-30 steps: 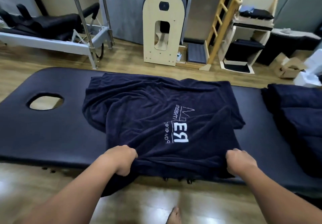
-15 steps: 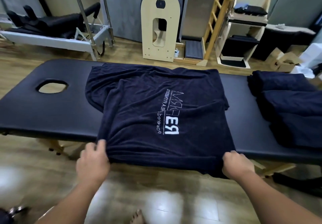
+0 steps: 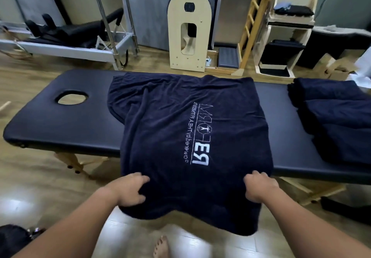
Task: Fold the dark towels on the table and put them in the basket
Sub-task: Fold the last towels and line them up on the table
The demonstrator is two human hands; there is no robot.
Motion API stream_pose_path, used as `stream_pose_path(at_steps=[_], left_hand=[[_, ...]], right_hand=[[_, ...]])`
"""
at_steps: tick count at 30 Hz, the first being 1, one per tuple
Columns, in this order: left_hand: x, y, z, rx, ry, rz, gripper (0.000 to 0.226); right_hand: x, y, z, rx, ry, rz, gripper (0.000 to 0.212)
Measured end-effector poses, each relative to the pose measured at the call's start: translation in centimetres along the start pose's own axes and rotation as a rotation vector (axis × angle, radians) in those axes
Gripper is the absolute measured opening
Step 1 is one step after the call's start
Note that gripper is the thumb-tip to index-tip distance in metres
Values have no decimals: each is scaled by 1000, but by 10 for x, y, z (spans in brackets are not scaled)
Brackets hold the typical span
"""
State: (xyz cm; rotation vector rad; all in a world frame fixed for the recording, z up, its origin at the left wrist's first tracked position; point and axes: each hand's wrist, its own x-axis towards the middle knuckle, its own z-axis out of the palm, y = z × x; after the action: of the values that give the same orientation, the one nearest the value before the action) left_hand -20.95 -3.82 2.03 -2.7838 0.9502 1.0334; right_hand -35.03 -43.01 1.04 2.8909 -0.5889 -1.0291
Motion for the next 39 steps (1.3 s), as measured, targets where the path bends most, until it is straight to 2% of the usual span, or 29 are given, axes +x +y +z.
stream_pose_path(at_steps=[5, 12, 14, 19, 23, 26, 29, 35, 39], left_hand=[[42, 5, -29, -34, 103, 15, 47], [124, -32, -80, 34, 309, -53, 37], [144, -38, -91, 77, 299, -71, 46], [195, -42, -118, 79, 92, -39, 86], [237, -26, -127, 22, -58, -115, 90], [266, -12, -131, 126, -43, -138, 93], [297, 0, -144, 154, -7, -84, 105], [366, 33, -186, 113, 35, -34, 105], [418, 64, -216, 83, 42, -101, 122]], right_hand=[[31, -26, -31, 117, 126, -36, 40], [104, -55, -78, 282, 177, -47, 61], [118, -61, -85, 327, 144, -38, 66], [145, -76, -92, 401, 103, -24, 72], [170, -80, -99, 360, 66, -54, 69], [191, -76, -103, 382, 38, 44, 66], [214, -66, -112, 391, 39, 126, 74], [274, -34, -141, 426, 61, 155, 80], [318, -6, -163, 443, 78, 158, 82]])
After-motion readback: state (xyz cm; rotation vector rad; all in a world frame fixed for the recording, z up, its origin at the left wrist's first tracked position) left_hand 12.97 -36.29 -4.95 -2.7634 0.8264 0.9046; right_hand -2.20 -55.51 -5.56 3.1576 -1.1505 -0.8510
